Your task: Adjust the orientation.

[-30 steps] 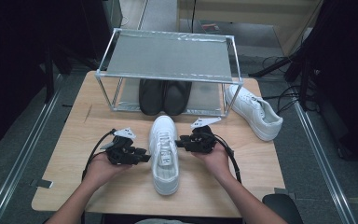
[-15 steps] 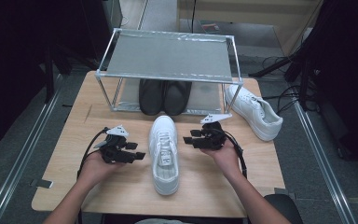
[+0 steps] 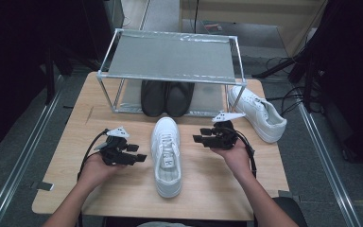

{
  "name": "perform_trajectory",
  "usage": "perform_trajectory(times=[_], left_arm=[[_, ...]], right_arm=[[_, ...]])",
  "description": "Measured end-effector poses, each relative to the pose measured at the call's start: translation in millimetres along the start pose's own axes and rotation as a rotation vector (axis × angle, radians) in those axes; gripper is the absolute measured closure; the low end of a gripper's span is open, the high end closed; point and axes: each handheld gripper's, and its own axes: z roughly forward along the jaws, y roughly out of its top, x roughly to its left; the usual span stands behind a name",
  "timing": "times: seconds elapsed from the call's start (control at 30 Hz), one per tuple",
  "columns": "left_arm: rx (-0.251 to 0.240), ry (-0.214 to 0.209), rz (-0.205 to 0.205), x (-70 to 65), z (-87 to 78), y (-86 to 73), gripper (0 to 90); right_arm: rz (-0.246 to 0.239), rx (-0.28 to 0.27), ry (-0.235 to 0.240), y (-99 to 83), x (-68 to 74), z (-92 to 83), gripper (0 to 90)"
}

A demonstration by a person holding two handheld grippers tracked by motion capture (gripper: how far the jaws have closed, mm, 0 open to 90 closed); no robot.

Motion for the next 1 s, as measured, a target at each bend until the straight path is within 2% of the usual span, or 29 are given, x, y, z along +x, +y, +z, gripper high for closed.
perform_trajectory(times=[0.23, 0.63, 1.0], left_arm=[[0.006, -0.008, -0.003, 0.9, 2.5, 1.4, 39.4], [0.029, -0.007, 0.006, 1.0, 6.1, 3.1, 39.4], [0.013, -0.02, 0.019, 0.4, 10.3, 7.4, 39.5]], right_arm=[[0.02, -0.016, -0.024, -1.1, -10.8, -15.2, 52.1], [0.052, -0.031, -0.092, -3.7, -32.0, -35.8, 52.1], [0.094, -0.041, -0.157, -12.4, -54.2, -56.2, 51.7]])
